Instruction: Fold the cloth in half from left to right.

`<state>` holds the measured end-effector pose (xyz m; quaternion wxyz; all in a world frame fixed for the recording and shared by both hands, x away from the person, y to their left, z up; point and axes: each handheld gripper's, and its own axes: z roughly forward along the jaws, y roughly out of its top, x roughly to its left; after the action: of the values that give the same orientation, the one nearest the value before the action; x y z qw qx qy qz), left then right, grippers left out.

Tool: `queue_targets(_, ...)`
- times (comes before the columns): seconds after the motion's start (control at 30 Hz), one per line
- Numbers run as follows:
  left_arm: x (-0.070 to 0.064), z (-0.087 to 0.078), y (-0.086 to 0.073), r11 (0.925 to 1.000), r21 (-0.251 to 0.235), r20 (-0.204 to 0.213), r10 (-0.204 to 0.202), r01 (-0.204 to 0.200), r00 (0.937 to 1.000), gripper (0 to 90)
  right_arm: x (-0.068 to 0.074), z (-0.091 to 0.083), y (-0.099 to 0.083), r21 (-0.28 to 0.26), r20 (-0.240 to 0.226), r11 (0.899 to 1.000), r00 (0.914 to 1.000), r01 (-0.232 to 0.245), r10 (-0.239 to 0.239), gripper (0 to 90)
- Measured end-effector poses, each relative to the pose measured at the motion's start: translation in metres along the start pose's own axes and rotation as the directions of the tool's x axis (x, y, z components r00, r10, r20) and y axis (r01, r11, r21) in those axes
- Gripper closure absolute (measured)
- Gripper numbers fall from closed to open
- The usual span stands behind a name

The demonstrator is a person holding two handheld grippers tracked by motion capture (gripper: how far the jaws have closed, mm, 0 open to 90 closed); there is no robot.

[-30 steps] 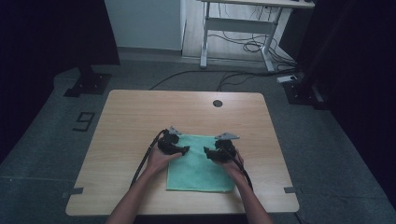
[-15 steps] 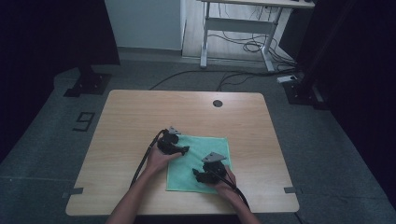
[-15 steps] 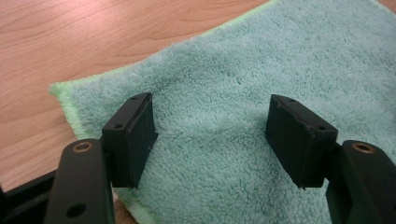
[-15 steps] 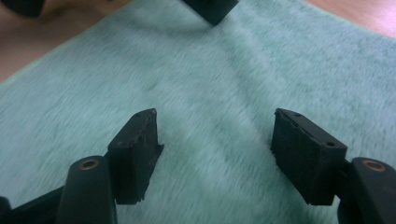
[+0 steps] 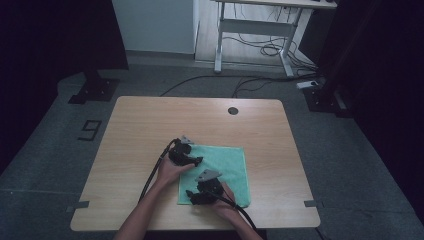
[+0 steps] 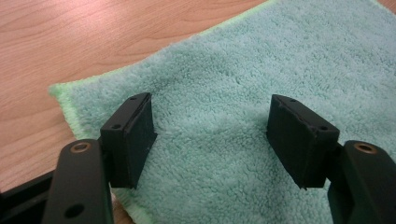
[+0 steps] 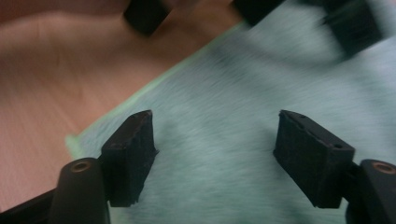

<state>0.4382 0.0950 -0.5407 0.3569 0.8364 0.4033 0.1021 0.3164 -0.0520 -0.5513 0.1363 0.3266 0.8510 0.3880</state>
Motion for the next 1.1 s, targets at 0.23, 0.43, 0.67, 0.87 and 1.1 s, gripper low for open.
queue_targets(0.23, 0.000, 0.000, 0.000, 1.0000, -0.004, -0.002, -0.001, 0.001, 1.0000, 32.0, 0.007, -0.007, -0.008, -0.001, 0.011, 1.000, 0.9998, 0.014, -0.014, 23.5)
queue_targets(0.43, 0.001, -0.003, -0.001, 0.9999, -0.001, 0.016, -0.014, 0.014, 0.9998, 31.9, 0.002, -0.011, -0.011, -0.003, -0.016, 1.000, 0.9997, 0.018, -0.018, 23.1)
queue_targets(0.67, 0.013, -0.027, 0.004, 0.9975, -0.070, -0.041, -0.015, 0.012, 0.9990, 34.8, -0.011, -0.025, -0.008, -0.121, -0.037, 0.990, 0.9966, -0.078, 0.074, 25.1)
queue_targets(0.87, 0.031, -0.033, 0.003, 0.9964, -0.071, -0.077, -0.052, 0.047, 0.9957, 36.0, -0.007, -0.029, -0.003, -0.148, -0.052, 0.987, 0.9974, -0.057, 0.049, 28.5)
queue_targets(1.1, 0.046, -0.028, 0.001, 0.9958, -0.063, -0.109, -0.073, 0.066, 0.9914, 39.0, 0.007, -0.021, 0.005, -0.141, -0.078, 0.990, 0.9969, -0.022, 0.011, 30.0)
